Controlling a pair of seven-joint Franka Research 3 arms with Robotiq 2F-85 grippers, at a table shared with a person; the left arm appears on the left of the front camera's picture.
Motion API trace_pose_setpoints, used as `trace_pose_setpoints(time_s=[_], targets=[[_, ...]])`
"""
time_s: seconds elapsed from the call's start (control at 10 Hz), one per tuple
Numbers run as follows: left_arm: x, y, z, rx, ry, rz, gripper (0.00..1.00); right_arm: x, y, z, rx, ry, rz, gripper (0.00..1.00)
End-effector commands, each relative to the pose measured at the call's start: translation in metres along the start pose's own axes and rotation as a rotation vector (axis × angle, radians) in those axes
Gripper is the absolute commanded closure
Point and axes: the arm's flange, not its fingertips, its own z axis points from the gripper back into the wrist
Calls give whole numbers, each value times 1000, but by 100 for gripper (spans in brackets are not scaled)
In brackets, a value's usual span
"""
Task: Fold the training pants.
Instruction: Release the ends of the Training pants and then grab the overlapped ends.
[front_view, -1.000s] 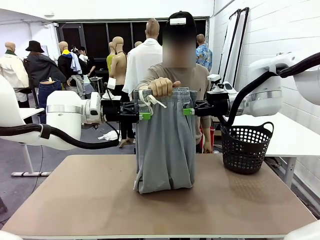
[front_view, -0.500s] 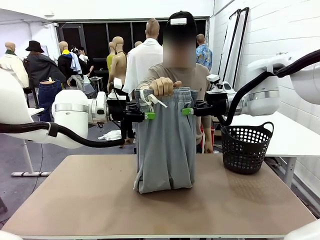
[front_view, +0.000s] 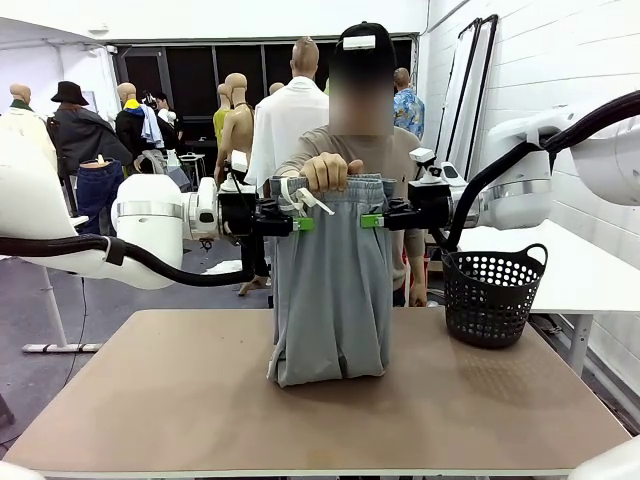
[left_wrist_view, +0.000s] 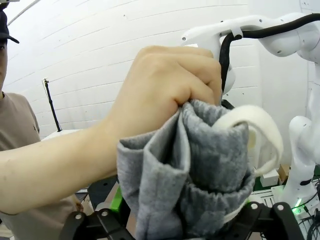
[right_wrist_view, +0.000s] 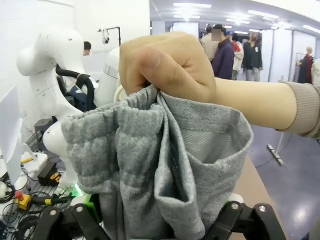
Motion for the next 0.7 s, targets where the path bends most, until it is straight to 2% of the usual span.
trace_pose_setpoints(time_s=[0.0, 0.3, 0.4, 0.6], targets=[[2, 1, -6, 5, 2, -34, 24, 0, -7, -7, -9, 36, 36, 38], [2, -1, -8, -23, 28, -35, 82, 2, -8, -6, -11, 31, 41, 98], [2, -1, -8, -24, 27, -30, 100, 3, -8, -6, -11, 24, 40, 100], [3, -1, -7, -11, 27, -34, 100, 4, -7, -5, -4, 26, 32, 100]])
